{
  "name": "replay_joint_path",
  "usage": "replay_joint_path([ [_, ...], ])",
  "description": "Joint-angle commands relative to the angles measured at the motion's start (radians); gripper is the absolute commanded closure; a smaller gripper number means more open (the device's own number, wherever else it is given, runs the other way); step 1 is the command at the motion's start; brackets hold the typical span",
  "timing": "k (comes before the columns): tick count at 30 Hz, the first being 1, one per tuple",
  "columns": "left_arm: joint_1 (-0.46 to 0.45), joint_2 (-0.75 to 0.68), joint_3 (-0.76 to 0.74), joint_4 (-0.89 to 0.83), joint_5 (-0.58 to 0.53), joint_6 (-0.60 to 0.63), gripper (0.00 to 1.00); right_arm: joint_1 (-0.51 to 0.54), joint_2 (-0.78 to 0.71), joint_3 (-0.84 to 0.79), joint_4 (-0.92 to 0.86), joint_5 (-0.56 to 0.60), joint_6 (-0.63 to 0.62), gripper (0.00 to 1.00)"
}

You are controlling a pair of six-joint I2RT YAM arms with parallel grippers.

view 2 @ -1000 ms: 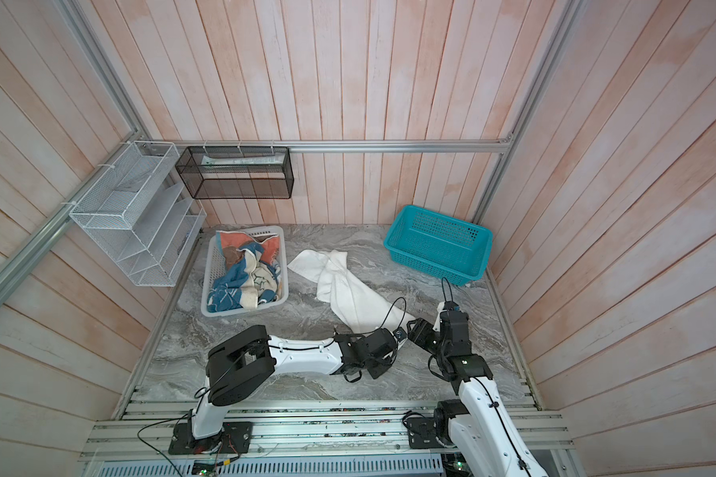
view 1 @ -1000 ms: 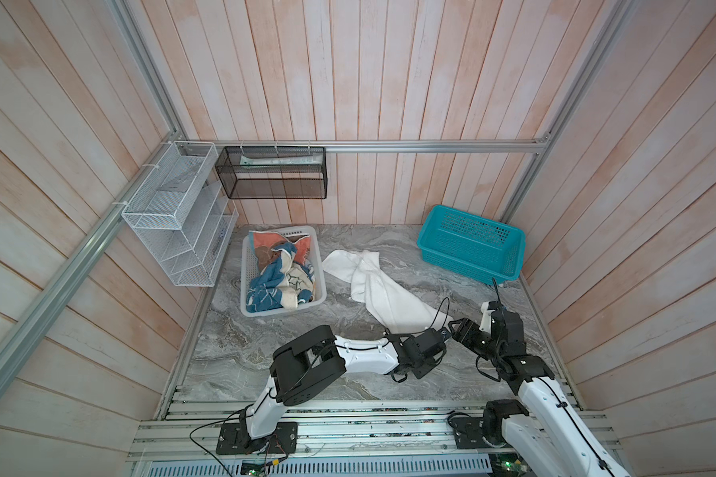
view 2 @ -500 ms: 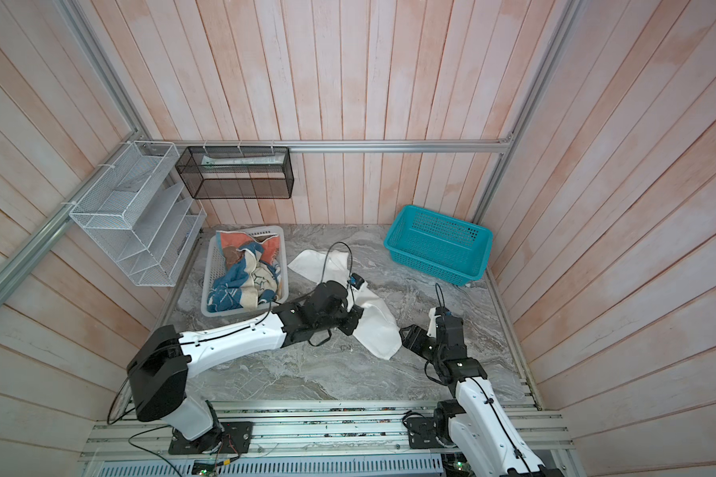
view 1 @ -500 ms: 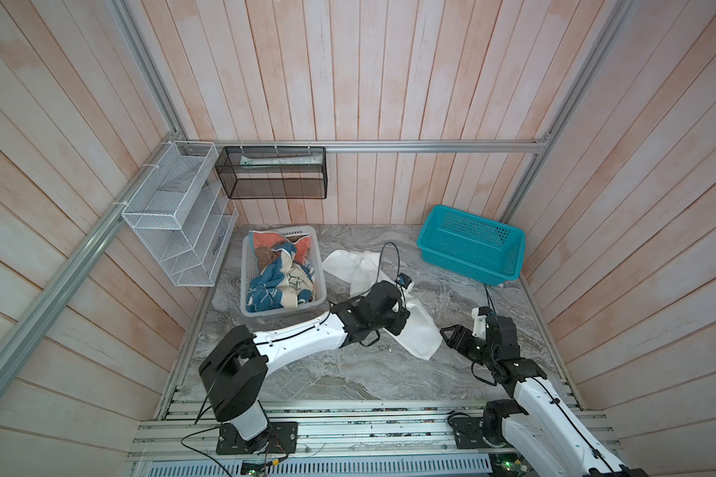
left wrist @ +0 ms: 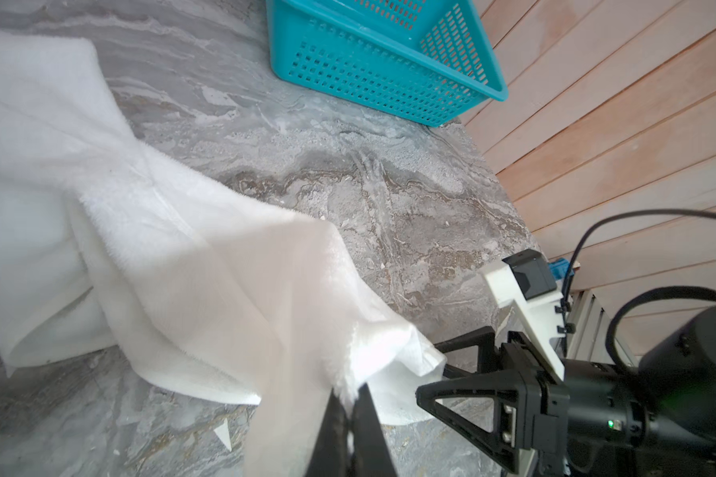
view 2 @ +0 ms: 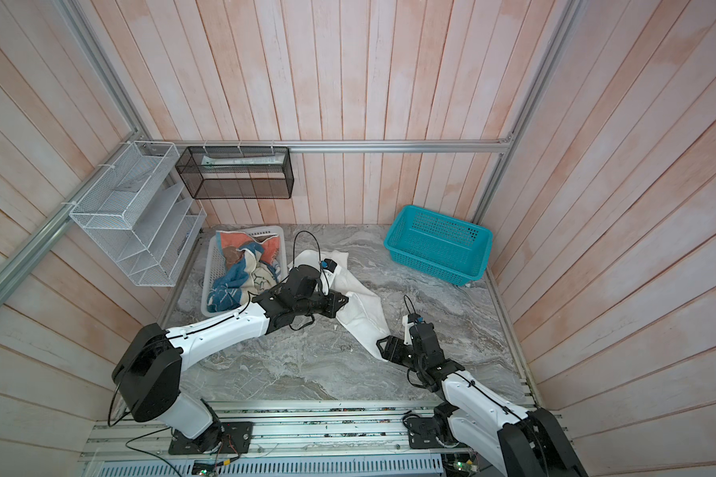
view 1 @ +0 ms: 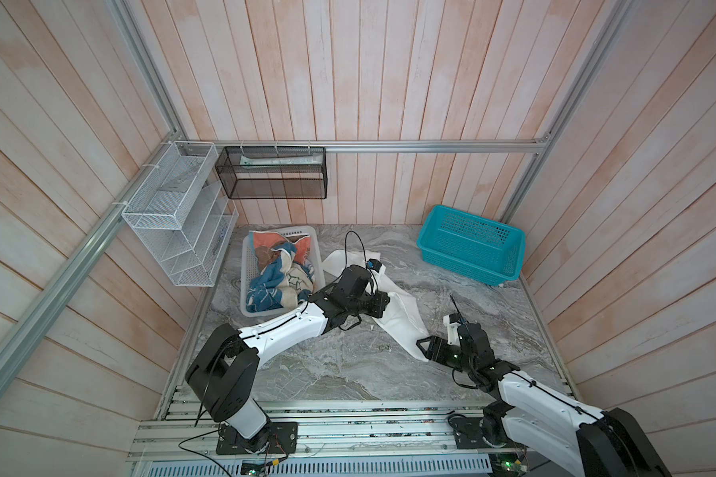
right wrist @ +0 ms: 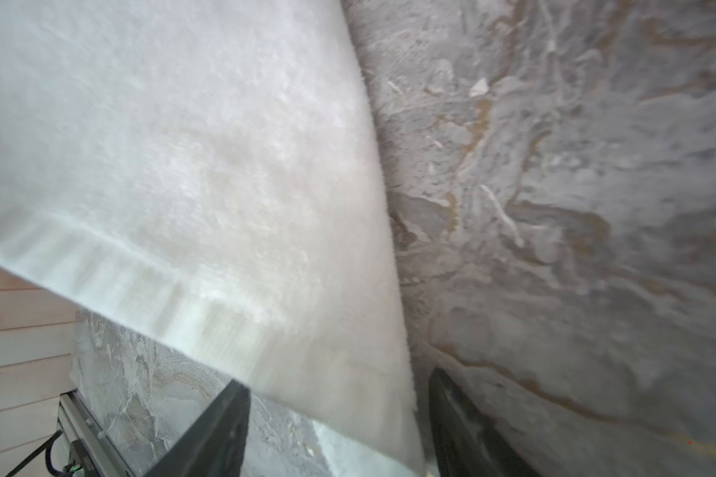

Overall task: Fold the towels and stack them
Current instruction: 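Lift the white towel high with both grippers to shake it out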

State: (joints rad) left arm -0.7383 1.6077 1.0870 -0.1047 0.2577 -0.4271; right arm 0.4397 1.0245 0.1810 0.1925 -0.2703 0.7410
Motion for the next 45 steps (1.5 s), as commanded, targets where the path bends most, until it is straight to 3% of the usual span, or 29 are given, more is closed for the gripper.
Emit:
replay_joint_path([
  [1, 0.029, -0.042, -0.027, 0.042, 0.059, -0.053, 1.0, 0.038, 0.112, 0.008, 0.069, 0.005, 0.04, 0.31],
  [4, 0.056, -0.063, -0.032, 0.066, 0.088, -0.073, 1.0, 0.071, 0.219, 0.052, 0.094, 0.002, 0.044, 0.43],
  [5, 0.063, -0.072, -0.024, 0.063, 0.092, -0.076, 1.0, 0.085, 0.24, 0.077, 0.082, 0.02, 0.041, 0.56],
  [7, 0.082, -0.1, -0.006, 0.047, 0.091, -0.073, 1.0, 0.112, 0.249, 0.128, 0.025, 0.076, 0.027, 0.74],
  [9, 0.108, -0.14, 0.022, 0.02, 0.078, -0.065, 1.0, 0.13, 0.214, 0.181, -0.048, 0.138, 0.012, 0.8],
  [12, 0.146, -0.201, 0.064, 0.0, 0.066, -0.047, 1.0, 0.148, 0.134, 0.205, -0.098, 0.199, -0.009, 0.78],
  [15, 0.165, -0.236, 0.14, -0.04, 0.07, -0.018, 1.0, 0.152, 0.035, 0.214, -0.141, 0.214, -0.041, 1.0],
  [19, 0.162, -0.272, 0.237, -0.096, 0.072, 0.017, 1.0, 0.152, -0.102, 0.379, -0.369, 0.285, -0.116, 1.0],
  [24, 0.142, -0.348, 0.372, -0.186, -0.043, 0.111, 1.0, 0.151, -0.133, 0.836, -0.699, 0.471, -0.337, 1.0],
  [26, 0.092, -0.368, 0.469, -0.272, -0.179, 0.164, 1.0, 0.151, -0.077, 1.04, -0.809, 0.558, -0.439, 1.0],
  [28, -0.027, -0.399, 0.548, -0.302, -0.364, 0.27, 1.0, 0.151, -0.014, 1.227, -0.859, 0.609, -0.537, 1.0],
  [30, -0.118, -0.422, 0.603, -0.287, -0.452, 0.336, 1.0, 0.15, 0.075, 1.478, -0.93, 0.637, -0.603, 1.0],
  [38, -0.208, -0.331, 0.985, -0.431, -0.535, 0.462, 1.0, 0.154, 0.442, 2.441, -1.243, 0.583, -0.732, 1.0],
  [40, -0.208, -0.288, 1.096, -0.478, -0.556, 0.483, 1.0, 0.155, 0.467, 2.482, -1.225, 0.592, -0.756, 1.0],
  [43, -0.208, -0.203, 1.261, -0.565, -0.613, 0.525, 1.0, 0.154, 0.392, 2.277, -1.067, 0.619, -0.782, 1.0],
  [45, -0.18, -0.15, 1.332, -0.613, -0.638, 0.535, 1.0, 0.153, 0.392, 2.234, -1.021, 0.635, -0.794, 1.0],
])
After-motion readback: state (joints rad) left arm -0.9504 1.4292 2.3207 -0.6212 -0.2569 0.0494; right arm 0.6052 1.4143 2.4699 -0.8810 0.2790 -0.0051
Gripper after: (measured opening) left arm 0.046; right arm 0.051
